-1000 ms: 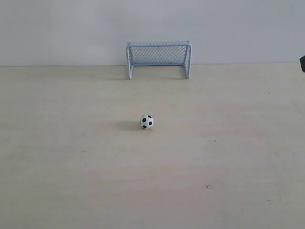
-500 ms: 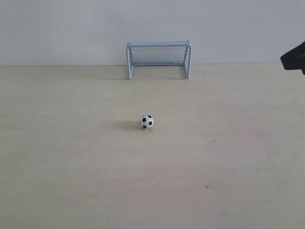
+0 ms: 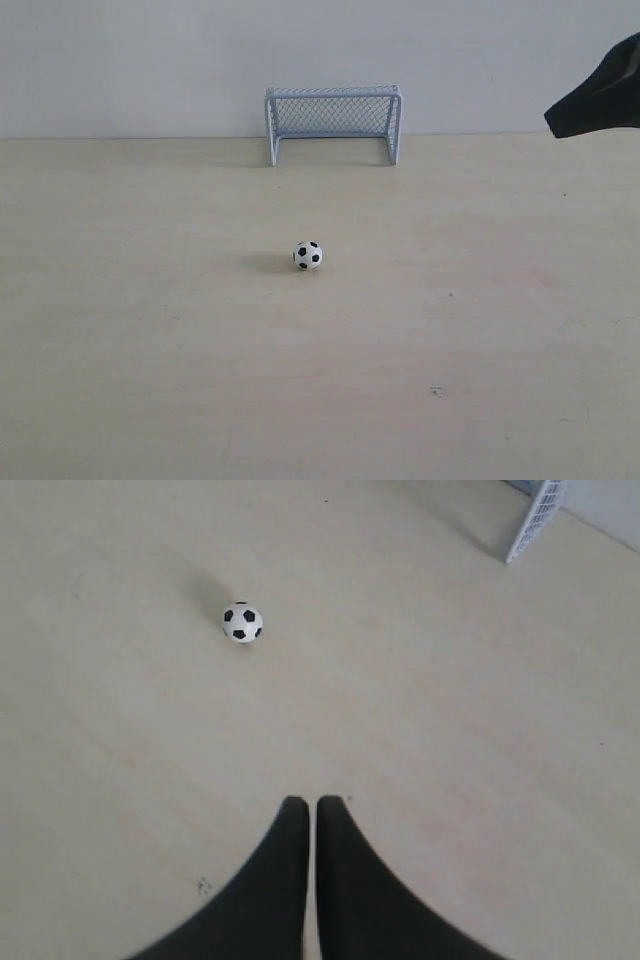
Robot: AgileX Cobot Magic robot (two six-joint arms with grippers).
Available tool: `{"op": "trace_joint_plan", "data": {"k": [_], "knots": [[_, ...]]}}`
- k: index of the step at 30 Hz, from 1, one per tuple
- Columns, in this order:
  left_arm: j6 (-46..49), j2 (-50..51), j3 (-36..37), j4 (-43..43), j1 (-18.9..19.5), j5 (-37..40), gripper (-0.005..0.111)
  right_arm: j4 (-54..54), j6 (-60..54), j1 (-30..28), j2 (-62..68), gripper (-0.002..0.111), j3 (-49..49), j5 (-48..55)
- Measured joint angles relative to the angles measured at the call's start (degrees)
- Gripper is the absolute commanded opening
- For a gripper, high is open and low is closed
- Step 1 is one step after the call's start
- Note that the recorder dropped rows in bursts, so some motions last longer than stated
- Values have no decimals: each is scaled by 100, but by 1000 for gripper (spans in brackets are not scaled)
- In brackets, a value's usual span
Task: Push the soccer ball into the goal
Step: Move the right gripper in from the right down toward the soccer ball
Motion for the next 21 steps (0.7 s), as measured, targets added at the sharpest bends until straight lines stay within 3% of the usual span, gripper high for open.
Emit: {"op": "trace_joint_plan", "data": {"k": [9,21], "knots": [[0,0,0,0,0,0,6,276,-388,86,379,0,-173,187],[0,0,0,0,0,0,6,-127,-203,1357,1417,0,-1056,440]]}}
